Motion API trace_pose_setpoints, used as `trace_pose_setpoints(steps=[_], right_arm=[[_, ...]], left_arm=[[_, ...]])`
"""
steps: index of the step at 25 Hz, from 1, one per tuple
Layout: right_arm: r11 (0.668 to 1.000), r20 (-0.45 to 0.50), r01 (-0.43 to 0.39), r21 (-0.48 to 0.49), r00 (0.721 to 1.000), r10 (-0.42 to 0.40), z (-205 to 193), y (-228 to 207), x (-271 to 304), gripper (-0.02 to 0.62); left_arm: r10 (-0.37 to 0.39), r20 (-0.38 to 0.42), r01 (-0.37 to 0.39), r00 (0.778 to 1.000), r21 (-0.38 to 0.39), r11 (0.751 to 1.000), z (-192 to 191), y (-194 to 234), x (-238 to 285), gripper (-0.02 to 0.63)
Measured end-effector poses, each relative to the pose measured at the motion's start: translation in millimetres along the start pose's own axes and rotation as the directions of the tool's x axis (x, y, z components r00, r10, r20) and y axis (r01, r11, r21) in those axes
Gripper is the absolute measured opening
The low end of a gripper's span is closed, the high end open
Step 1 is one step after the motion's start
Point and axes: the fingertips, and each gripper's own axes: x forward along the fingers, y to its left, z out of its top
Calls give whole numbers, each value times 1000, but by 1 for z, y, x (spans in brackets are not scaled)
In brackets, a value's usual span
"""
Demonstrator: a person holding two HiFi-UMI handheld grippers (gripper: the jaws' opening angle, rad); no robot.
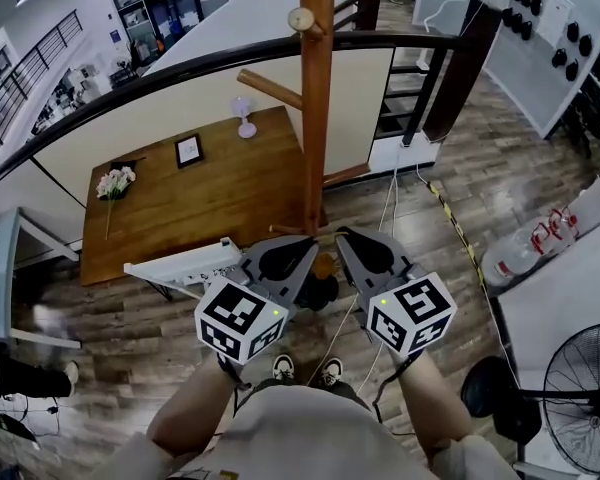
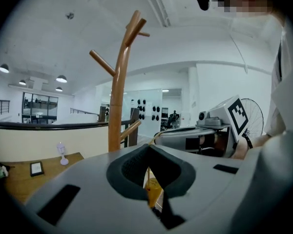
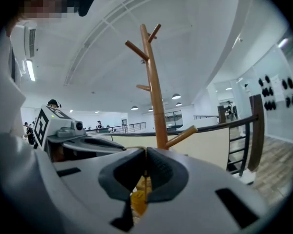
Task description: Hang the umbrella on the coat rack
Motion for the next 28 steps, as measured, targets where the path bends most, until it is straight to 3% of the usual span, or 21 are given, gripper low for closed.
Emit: trace_pose_setpoints(steps=[13,19,28], right_arm=[[997,-167,-10,70,986,21,-76,-34,55,9],[992,-232,11,129,973,19,-113,-49,78,9],[985,-271,3,170,962,43,-138,-61,106,12]], left_arm=[[30,-107,-53,994,-211,976,-74,47,38,0],[24,-173,-69,985,-257,964,-108,67,55,0],[27,-178,-87,984,-342,936,-131,92,77,0]])
